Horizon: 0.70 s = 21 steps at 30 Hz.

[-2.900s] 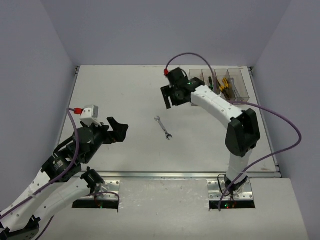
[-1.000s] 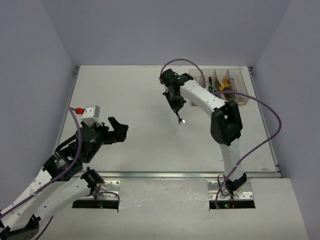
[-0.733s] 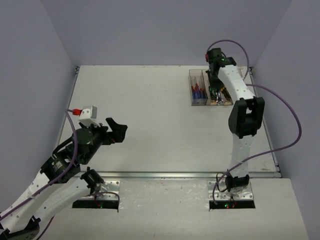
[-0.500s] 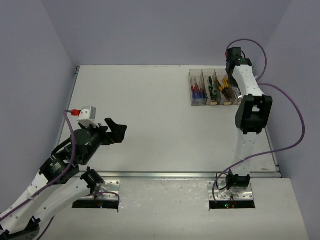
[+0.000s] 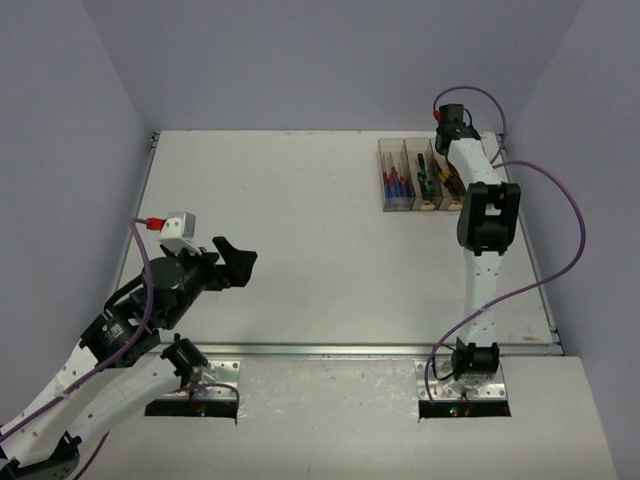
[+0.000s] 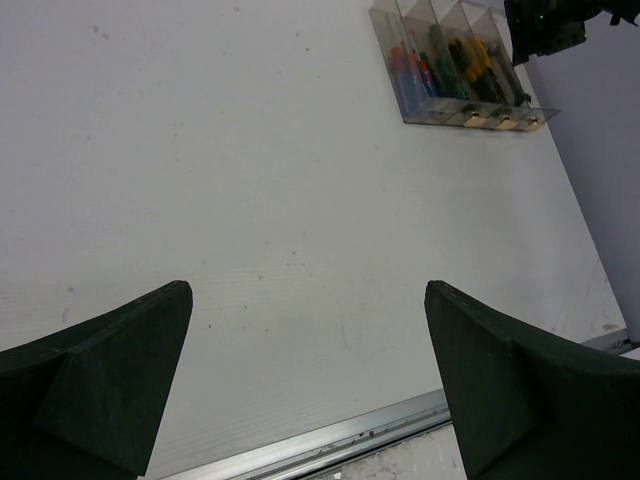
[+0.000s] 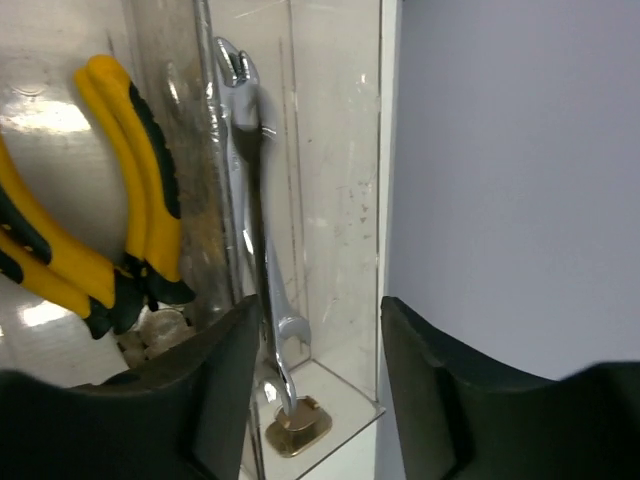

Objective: Sort the tools into containers

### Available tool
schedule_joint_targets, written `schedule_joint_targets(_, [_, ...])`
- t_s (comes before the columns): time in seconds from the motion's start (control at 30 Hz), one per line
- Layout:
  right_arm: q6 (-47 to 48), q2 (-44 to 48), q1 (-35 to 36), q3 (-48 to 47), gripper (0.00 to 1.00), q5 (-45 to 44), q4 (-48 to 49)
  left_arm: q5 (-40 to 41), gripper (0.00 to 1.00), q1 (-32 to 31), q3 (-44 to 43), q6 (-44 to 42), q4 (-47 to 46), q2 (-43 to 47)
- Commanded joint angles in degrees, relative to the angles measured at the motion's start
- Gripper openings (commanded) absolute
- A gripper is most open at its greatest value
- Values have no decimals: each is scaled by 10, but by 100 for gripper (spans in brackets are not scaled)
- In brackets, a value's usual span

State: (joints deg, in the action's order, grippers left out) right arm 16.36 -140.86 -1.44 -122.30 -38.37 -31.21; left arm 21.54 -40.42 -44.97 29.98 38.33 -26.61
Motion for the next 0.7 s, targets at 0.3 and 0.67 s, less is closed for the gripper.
schedule_joint_targets(0.3, [-261, 275, 30, 141, 71, 122, -161, 34, 100, 11, -20, -5, -14, -66])
schedule_joint_targets(0.67, [-347, 739, 158, 632, 99, 205, -64, 93, 100, 78, -77, 10, -4, -246])
